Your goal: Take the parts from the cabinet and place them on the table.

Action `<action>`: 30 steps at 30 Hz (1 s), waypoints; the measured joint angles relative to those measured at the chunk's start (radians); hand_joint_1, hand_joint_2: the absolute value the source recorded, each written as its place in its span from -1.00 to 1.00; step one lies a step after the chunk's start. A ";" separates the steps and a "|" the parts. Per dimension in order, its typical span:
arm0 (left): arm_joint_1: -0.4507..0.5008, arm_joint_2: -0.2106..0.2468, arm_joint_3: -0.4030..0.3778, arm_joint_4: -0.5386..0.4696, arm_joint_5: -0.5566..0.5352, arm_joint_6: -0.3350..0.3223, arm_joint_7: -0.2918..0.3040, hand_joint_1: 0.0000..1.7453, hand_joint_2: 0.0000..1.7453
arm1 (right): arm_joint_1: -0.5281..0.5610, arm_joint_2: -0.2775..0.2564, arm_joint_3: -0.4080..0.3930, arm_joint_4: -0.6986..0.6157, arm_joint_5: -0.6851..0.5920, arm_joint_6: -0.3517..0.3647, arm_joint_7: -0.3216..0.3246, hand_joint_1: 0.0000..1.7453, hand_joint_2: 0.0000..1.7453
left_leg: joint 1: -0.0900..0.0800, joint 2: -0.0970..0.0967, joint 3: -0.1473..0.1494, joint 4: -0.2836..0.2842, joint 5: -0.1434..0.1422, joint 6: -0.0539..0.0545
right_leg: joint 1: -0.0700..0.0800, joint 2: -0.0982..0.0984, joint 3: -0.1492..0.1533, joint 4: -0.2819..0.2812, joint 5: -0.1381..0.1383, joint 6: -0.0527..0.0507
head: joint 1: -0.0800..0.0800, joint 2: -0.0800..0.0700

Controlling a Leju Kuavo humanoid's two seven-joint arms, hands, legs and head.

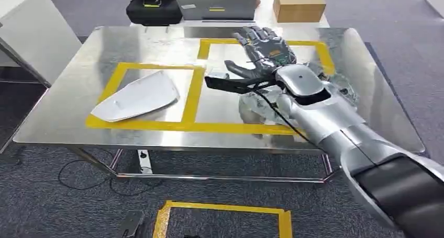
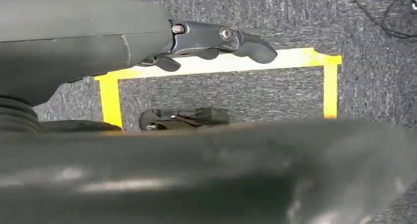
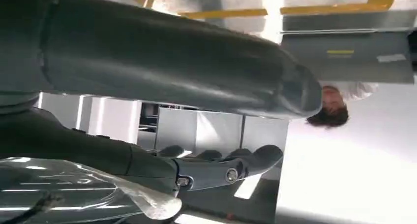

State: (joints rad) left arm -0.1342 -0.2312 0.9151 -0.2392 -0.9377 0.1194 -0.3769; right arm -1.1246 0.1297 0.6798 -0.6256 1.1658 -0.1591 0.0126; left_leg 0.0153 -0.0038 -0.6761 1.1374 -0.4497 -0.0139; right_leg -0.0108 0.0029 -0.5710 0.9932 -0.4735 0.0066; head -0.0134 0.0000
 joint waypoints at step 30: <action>0.077 0.008 0.076 0.000 0.133 0.045 -0.060 -1.00 -1.00 | 0.897 -0.129 -0.494 -1.003 -1.004 -0.054 -0.432 -1.00 -1.00 | -0.003 -0.003 0.085 0.052 -0.139 0.014 | 0.004 -0.014 -0.070 0.015 0.045 0.002 | -0.002 0.000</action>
State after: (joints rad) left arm -0.0570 -0.2228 0.9911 -0.2392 -0.8045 0.1648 -0.4372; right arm -0.2279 0.0008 0.1853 -1.6291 0.1620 -0.2133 -0.4193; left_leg 0.0122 -0.0066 -0.5910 1.1890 -0.5892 0.0006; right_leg -0.0064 -0.0107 -0.6412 1.0083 -0.4282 0.0090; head -0.0156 -0.0004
